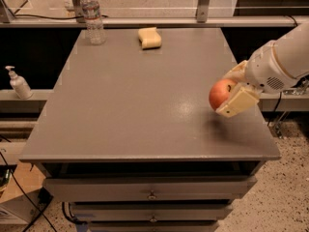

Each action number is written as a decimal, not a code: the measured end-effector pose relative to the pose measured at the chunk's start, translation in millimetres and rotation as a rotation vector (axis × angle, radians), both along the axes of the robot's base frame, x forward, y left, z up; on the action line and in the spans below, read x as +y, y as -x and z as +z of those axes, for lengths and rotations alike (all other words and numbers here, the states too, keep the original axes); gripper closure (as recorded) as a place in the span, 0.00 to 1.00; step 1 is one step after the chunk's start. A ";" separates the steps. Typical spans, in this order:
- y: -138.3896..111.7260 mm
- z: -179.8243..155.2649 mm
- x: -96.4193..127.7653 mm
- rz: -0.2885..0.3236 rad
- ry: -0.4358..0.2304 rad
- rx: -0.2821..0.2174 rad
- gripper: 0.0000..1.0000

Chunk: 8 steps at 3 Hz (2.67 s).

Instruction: Move apple near sponge

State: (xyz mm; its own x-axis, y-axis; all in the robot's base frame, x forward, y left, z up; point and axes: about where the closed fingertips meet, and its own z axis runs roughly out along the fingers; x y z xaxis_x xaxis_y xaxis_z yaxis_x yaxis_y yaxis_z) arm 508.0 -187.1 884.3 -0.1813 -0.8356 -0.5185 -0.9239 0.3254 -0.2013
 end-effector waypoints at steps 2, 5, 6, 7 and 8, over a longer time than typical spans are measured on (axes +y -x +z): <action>-80.4 3.9 45.3 0.012 -0.040 -0.072 1.00; -207.3 10.3 85.4 -0.132 -0.120 -0.148 1.00; -236.8 8.5 96.2 -0.154 -0.175 -0.152 1.00; -257.3 -2.0 110.3 -0.154 -0.215 -0.134 0.83; -269.7 -17.5 117.8 -0.163 -0.243 -0.108 0.59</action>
Offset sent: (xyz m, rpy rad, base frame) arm 0.1425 0.0709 0.0061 0.0836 -0.1175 -0.0340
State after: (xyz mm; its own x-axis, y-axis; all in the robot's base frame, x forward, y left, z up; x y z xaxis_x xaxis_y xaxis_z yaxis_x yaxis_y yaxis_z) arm 777.6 -69.3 866.8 -0.2363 -0.6490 -0.7231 -0.8330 0.5184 -0.1932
